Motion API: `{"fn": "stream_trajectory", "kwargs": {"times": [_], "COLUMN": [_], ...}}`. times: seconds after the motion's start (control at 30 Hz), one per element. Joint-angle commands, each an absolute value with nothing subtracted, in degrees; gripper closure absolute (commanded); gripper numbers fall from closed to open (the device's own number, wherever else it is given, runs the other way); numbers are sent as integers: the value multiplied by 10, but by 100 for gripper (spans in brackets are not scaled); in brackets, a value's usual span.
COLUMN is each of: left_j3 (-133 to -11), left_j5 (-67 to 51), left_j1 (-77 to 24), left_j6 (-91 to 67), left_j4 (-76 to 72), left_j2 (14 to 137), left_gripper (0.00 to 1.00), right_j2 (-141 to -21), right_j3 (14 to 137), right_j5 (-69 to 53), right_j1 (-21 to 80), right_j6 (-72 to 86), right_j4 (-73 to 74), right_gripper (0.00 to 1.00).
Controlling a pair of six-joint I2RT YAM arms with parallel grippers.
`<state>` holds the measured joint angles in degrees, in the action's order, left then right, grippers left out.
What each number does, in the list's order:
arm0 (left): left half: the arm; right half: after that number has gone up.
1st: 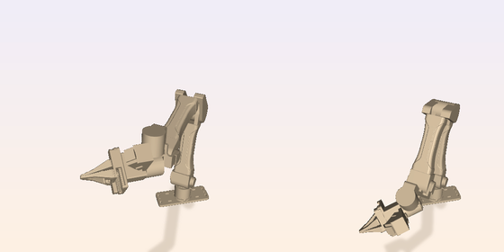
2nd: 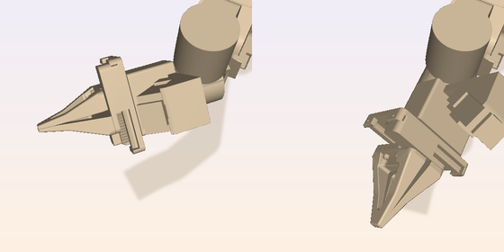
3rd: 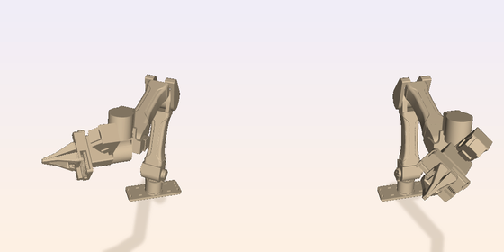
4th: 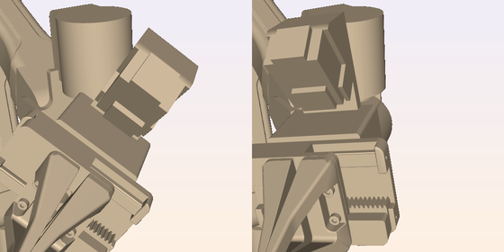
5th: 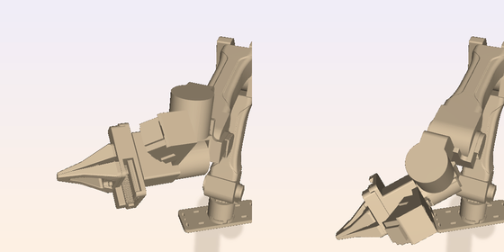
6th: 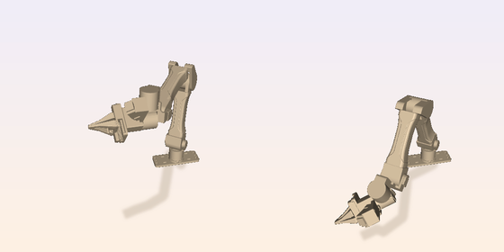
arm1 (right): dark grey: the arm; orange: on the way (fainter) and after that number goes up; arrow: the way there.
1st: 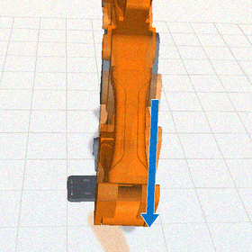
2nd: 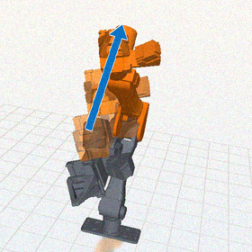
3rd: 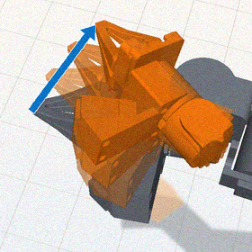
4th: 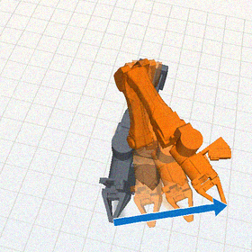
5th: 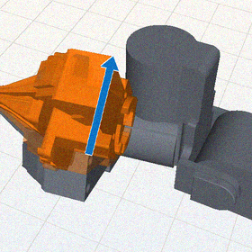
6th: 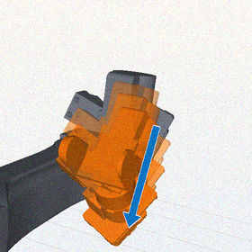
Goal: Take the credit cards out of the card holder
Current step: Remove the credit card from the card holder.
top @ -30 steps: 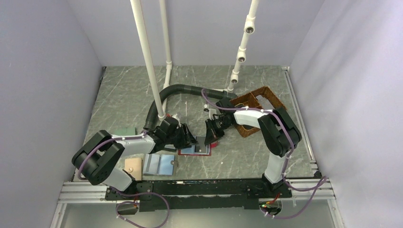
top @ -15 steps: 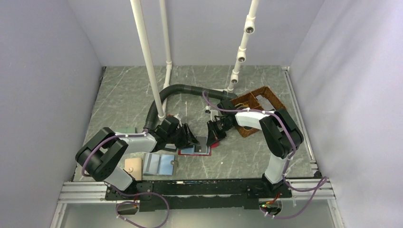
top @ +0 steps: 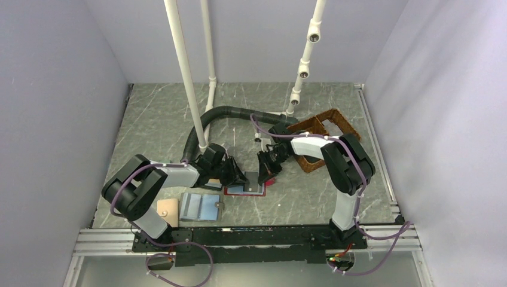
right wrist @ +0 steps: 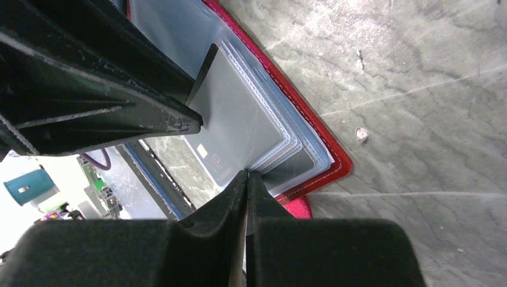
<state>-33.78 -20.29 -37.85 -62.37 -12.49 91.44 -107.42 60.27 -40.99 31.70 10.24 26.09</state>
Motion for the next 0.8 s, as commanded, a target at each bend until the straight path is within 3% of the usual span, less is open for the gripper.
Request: {"fn": "stream_trajectory", "kwargs": {"times": [0.0,0.1,0.13,0.77], "left_j3": [-336,-335,-334,-229], "left_j5": [-225,-236,-236,-237], "left_j1": [-385,-381,-379,-350], "left_j6": [-640,-647,-647,-661], "left_j4": [-155,-175,-177,-232], "left_j2": [947,946,943,801], "left_gripper": [75,98,100,100], "right_j2": [-1113,-1112,-1109,-1103], "right_j3": [613,612,611,602], "right_j5": [-358,-350,-345,-302], "right_j1": [341,343,343,343], "right_j6": [85,83,83,63], "right_j4": [258,260,259,267], "right_gripper": [95,95,95,97]}}
